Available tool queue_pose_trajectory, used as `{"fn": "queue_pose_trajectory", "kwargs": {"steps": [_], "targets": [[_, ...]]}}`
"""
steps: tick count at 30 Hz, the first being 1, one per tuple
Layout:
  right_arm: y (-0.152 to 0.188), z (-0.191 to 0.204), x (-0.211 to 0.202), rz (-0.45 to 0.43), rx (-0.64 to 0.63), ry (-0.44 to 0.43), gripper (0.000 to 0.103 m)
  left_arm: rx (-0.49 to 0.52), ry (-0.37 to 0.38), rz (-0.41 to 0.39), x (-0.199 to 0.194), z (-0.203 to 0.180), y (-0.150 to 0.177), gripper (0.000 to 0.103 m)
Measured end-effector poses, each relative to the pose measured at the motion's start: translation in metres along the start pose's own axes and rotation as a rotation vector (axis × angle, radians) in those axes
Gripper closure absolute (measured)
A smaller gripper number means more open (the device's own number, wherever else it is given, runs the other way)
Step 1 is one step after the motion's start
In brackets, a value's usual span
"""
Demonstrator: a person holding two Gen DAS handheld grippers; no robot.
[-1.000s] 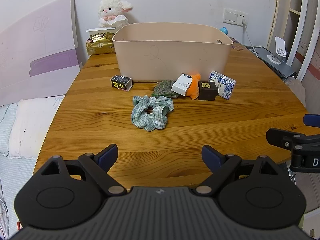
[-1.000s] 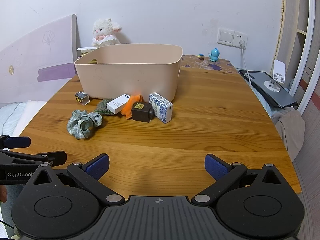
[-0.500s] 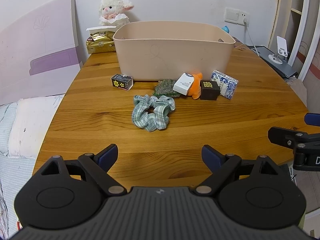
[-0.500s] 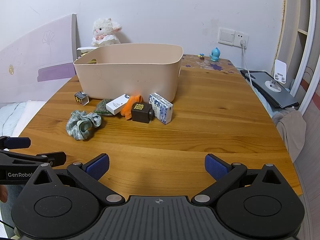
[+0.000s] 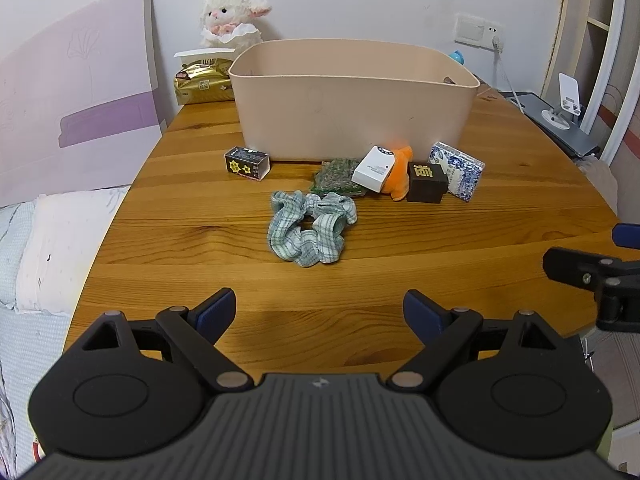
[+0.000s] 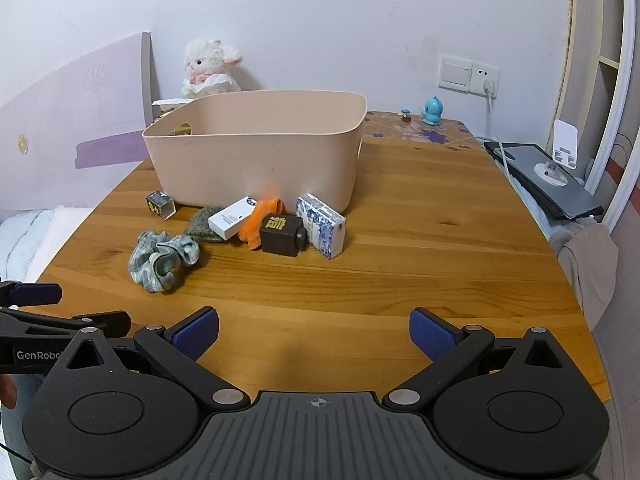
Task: Organize objects
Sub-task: 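Move both tools toward the items lying beside the beige basket, then grasp the green plaid scrunchie with left tool while right tool grasps the blue-white box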
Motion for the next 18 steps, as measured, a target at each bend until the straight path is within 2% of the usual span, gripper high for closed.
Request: {"fn": "queue_pose_trajectory", "kwargs": {"steps": [18], "targets": [[-0.017,-0.013,0.036,-0.022,-0.05,0.011,0.0,-0.008,-0.008,0.041,0.031,0.004,-0.013,0.012]]}}
Point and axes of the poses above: each gripper's, at about its wrist camera, not at the fingertips, and x roughly the way its jaws point, z to its left, y to its underside, the point moved 4 cm from there along x, roughly the way its jaws point, and after that the axes turned 10 degrees about -x, right-handed, at the moved point
